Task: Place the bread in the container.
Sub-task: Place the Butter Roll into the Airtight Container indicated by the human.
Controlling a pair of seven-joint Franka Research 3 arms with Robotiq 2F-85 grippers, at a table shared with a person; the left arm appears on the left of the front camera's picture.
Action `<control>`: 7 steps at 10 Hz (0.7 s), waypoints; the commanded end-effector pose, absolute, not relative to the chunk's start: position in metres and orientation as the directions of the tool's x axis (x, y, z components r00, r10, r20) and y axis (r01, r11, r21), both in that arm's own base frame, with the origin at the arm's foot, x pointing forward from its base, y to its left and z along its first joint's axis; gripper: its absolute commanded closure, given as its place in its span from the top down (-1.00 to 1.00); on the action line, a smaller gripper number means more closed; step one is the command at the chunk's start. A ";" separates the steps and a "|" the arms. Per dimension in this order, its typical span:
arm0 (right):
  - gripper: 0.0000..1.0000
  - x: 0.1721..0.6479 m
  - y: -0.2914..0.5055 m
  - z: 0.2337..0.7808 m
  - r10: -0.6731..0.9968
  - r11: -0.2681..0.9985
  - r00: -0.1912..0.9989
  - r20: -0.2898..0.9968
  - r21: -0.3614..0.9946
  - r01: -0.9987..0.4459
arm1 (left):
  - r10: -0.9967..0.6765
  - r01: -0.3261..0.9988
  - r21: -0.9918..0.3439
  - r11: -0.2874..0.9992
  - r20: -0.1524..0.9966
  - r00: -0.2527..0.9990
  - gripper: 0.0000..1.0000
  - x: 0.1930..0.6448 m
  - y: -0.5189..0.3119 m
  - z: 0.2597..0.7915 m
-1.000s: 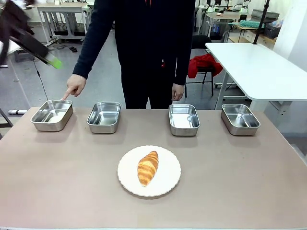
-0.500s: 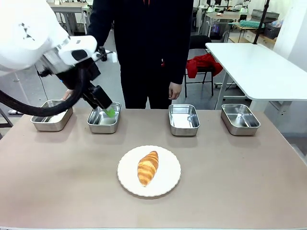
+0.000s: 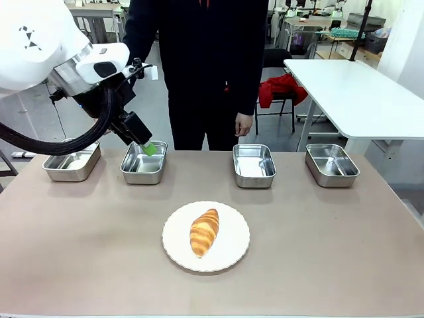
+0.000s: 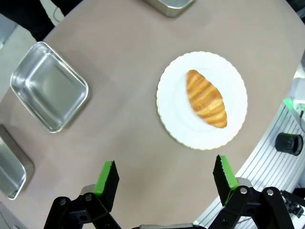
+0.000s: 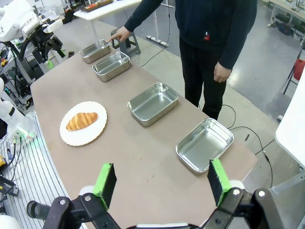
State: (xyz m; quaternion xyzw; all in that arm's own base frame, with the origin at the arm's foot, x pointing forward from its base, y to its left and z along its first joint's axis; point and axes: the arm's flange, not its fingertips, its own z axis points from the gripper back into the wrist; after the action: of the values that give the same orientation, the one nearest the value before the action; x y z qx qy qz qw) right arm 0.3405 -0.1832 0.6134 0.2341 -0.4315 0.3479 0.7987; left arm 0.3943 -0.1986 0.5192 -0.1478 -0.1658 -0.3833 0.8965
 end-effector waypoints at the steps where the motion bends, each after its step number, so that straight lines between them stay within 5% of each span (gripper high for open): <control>1: 1.00 0.341 -0.183 0.614 0.342 0.641 0.363 0.867 0.068 -0.765 | -0.639 0.736 -0.141 0.662 0.408 0.652 1.00 0.394 -0.200 0.518; 7: 1.00 0.341 -0.183 0.614 0.342 0.641 0.363 0.867 0.068 -0.765 | -0.535 0.581 -0.062 0.812 0.318 0.782 1.00 0.380 -0.330 0.441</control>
State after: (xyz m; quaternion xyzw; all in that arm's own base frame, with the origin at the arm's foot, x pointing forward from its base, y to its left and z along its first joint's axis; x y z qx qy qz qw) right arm 0.3407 -0.1834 0.6133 0.2340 -0.4312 0.3476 0.7990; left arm 0.3728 -0.3213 0.4433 -0.1121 -0.1532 -0.3343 0.9231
